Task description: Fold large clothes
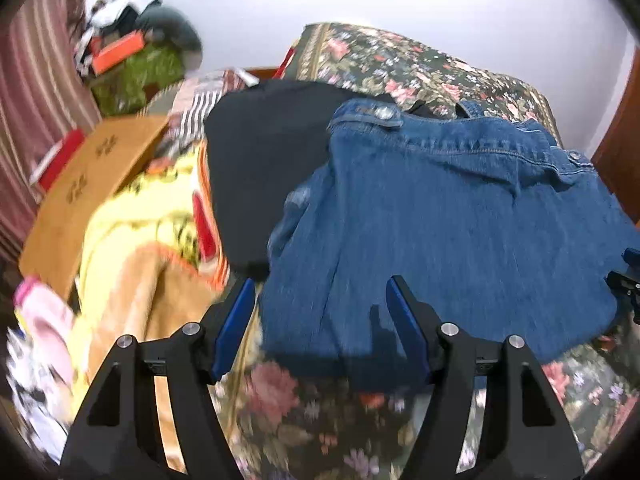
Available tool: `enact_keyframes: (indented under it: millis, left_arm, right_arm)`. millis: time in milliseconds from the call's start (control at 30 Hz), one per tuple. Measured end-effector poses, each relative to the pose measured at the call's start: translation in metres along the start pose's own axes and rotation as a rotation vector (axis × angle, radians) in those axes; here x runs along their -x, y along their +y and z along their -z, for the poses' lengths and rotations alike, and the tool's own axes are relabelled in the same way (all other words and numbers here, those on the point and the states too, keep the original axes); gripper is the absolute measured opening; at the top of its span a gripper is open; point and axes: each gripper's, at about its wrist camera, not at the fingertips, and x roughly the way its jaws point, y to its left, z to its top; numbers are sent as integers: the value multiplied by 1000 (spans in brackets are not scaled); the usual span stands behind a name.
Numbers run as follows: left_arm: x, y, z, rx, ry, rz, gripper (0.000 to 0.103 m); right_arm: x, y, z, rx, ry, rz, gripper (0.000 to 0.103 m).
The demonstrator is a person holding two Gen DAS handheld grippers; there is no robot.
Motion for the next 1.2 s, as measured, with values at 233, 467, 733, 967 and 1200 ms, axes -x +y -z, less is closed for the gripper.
enact_keyframes:
  millis: [233,467,733,967,1200]
  left_arm:
    - [-3,31,32,202,79,137,67]
    - [-40,45,52,496,204,346,67]
    - [-93,51,63,805,277,570,70]
    - [-110,45,58,903,220,568,77]
    - [-71,10,25,669,117,275,53]
  right_arm:
    - [14,-10,16,-41,-26,27,65]
    - [13,-17,22,-86,-39,18,69]
    - [10,-17,24,-84,-57,25,74]
    - [8,-16,23,-91,-60,29,77]
    - [11,-17,19,-104,-32,19,77]
